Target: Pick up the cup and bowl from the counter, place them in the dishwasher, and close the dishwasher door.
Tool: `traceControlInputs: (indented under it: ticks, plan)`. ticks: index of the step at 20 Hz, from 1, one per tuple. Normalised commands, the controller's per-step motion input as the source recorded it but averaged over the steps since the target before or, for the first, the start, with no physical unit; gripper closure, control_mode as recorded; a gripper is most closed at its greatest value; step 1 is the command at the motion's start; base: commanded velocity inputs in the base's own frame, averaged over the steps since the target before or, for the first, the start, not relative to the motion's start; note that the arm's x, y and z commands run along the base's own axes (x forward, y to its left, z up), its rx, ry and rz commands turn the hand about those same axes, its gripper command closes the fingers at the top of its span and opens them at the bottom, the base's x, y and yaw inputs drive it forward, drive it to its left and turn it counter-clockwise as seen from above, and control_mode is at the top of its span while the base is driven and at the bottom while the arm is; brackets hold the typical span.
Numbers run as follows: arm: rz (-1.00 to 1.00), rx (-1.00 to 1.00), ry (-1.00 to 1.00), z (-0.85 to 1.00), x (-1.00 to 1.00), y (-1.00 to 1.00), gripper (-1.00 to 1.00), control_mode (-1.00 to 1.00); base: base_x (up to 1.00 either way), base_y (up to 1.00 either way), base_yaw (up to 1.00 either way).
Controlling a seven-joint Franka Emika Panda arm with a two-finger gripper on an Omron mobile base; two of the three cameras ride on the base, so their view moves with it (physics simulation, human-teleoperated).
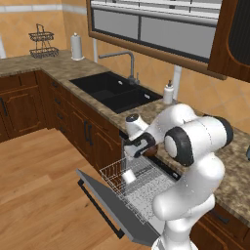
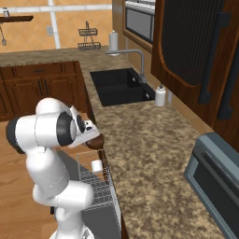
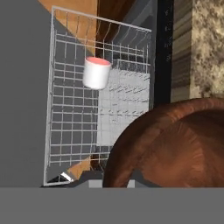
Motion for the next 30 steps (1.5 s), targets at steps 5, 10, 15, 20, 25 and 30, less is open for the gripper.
traceControlInputs:
  ticks: [5, 10, 15, 20, 25, 30]
  plan:
    - [-0.03, 0.00, 0.02, -0.63, -0.83, 0.56, 1.00, -1.00, 0.00, 0.00, 0.00]
    - [-0.07, 0.00, 0.06, -1.00, -0.16, 0.07, 1.00, -1.00, 0.00, 0.00, 0.00]
    - [-0.08, 0.00, 0.02, -0.94, 0.12, 0.00, 1.00, -1.00, 0.00, 0.00, 0.00]
    - [-0.08, -0.01, 0.00, -0.80, 0.14, -0.01, 1.00, -1.00, 0.00, 0.00, 0.00]
    - [-0.11, -0.06, -0.04, -0.72, 0.33, -0.08, 1.00, -1.00, 0.00, 0.00, 0.00]
    - [-0.08, -0.02, -0.04, -0.45, 0.53, -0.02, 1.00, -1.00, 0.00, 0.00, 0.00]
